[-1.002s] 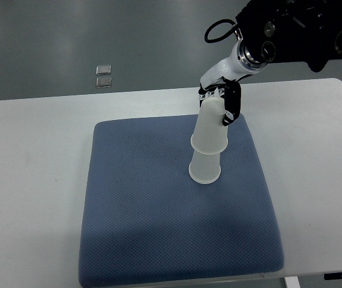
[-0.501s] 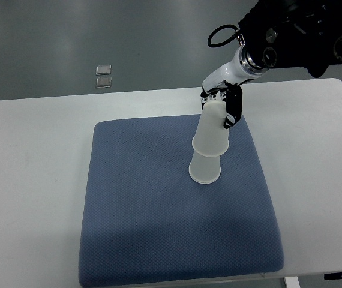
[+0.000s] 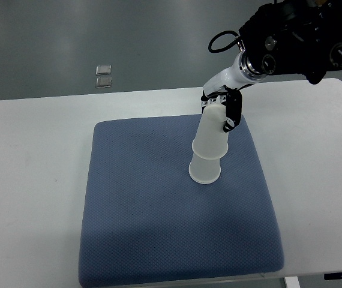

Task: Stack paper cups
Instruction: 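Lower the held cup down onto the cup on the pad, then open the right hand and lift it away from the cups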

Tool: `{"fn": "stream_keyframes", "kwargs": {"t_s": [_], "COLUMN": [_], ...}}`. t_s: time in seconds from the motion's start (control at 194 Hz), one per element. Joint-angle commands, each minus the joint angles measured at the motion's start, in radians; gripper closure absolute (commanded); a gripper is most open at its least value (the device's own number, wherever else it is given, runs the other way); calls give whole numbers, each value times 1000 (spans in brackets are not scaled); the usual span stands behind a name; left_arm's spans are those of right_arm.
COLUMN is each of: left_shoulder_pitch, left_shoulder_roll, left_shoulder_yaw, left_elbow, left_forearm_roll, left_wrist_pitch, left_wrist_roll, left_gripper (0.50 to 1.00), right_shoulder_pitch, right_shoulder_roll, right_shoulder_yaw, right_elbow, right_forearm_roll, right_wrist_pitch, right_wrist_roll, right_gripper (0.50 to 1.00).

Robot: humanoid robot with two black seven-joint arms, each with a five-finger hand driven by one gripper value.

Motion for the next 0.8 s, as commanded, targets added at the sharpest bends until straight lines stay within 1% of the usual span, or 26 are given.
{"fn": "stream_keyframes", "kwargs": {"t_s": [0.0,0.057,0.392,0.465,0.547,0.625,0.656,0.795], "left_shoulder_pitch": [0,0,0,0,0,0,0,0], "left_shoulder_roll": [0,0,0,0,0,0,0,0], "left_shoulder_yaw": [1,1,1,1,1,1,1,1], "left_elbow": [0,0,1,1,1,1,1,1], "left_forearm_roll": [1,-1,-1,-1,1,-1,-1,-1], "left_wrist_pitch": [0,0,3,3,3,3,5,5], "left_wrist_roll": [0,0,0,0,0,0,0,0], "left_gripper": [500,500,500,500,500,500,500,500], "right_shoulder_pitch": [-11,-14,-40,-50,-57,-57,-57,-55], "right_shoulder_roll": [0,1,1,3,3,1,-2,-8], "right_shoulder_yaw": [0,0,5,5,6,9,11,14], "right_elbow": [0,0,2,2,2,2,2,0], "right_forearm_roll": [0,0,2,2,2,3,3,3], "right_wrist_pitch": [-4,-4,-15,-27,-29,-30,-30,-30], "right_wrist_roll": [0,0,0,0,0,0,0,0], "right_gripper": [777,758,742,718,705,675,675,644]}}
